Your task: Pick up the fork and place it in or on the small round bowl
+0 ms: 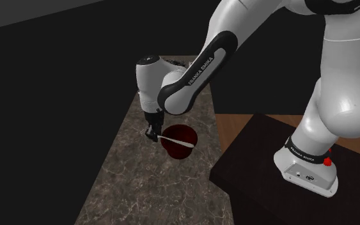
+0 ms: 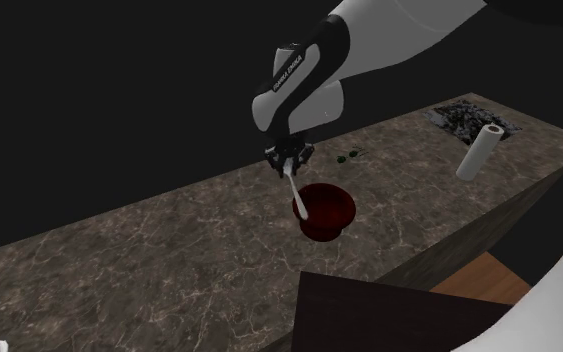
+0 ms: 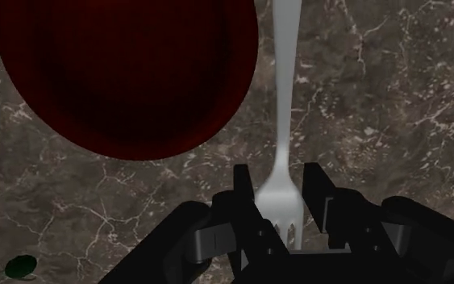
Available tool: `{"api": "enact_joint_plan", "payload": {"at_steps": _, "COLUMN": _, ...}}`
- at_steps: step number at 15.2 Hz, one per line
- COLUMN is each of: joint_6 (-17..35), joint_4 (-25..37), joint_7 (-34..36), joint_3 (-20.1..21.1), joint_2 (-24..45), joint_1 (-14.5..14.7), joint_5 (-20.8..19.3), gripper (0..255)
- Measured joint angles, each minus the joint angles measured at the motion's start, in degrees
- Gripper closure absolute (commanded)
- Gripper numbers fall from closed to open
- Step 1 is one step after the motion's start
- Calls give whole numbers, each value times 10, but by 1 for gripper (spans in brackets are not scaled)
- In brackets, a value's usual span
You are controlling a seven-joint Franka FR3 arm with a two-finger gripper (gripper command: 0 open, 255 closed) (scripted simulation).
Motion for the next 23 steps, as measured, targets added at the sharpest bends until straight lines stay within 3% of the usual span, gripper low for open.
{"api": "enact_joint_plan", "payload": {"at_steps": 8, "joint_6": 48, "joint_4": -137, "joint_7": -118, "joint_3": -7, "joint_2": -94, "joint_1": -82, "joint_5": 50, "gripper": 255}}
{"api": "enact_joint_plan", "payload": {"at_steps": 23, "joint_6": 144, "joint_4": -142, "joint_7": -87, "joint_3": -39, "joint_2": -1, "joint_1": -65, "joint_5": -4, "gripper": 255}}
